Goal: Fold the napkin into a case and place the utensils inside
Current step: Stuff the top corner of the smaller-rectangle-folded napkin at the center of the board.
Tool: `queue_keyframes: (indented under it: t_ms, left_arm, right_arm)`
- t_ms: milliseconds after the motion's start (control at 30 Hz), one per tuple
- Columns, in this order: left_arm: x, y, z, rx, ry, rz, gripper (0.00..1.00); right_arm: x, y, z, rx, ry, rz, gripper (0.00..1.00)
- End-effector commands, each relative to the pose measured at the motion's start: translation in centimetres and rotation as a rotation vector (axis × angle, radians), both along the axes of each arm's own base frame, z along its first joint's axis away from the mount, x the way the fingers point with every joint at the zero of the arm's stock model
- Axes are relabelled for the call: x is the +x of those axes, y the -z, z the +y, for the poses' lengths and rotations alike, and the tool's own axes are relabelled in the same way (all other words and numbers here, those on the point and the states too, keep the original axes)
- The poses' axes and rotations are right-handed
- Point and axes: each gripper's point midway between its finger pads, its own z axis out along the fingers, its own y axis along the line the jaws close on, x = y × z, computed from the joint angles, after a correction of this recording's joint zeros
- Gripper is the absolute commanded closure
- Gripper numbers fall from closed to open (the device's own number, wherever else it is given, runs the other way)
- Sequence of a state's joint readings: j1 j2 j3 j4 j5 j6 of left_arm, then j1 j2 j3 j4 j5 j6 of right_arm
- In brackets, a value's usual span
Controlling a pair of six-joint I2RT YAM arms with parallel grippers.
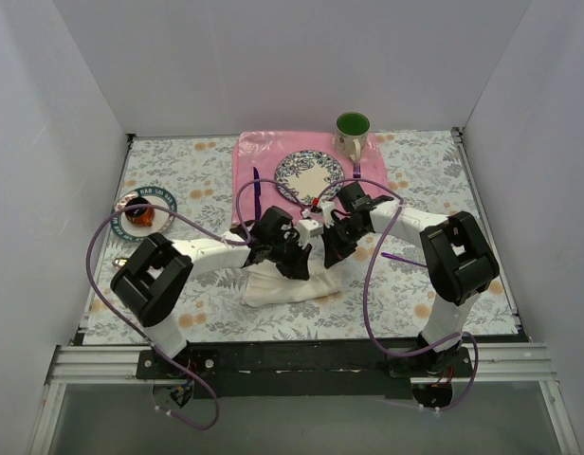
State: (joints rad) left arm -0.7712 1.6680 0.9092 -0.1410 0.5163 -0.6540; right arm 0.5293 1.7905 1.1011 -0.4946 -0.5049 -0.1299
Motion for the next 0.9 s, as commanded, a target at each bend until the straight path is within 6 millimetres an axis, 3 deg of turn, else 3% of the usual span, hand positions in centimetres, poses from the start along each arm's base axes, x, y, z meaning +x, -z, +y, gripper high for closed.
queue_keyframes:
  t_ms: [0, 433, 867]
  left_arm:
    - [0.8, -0.7, 0.0, -0.038, -0.077, 0.155, 1.0]
    - [1.5, 2.4, 0.9, 0.034, -0.177, 0.35, 1.0]
    - [1.5, 2.9, 1.7, 0.034, -0.24, 0.441, 1.0]
  right_arm:
    - [0.5, -0.5, 0.5, 0.031, 0.0, -0.002, 0.99]
    - [0.7, -1.8, 0.6, 0.066, 0.012, -0.033, 0.99]
    - [0.7, -2.8, 0.5, 0.098, 0.035, -0.047, 0.99]
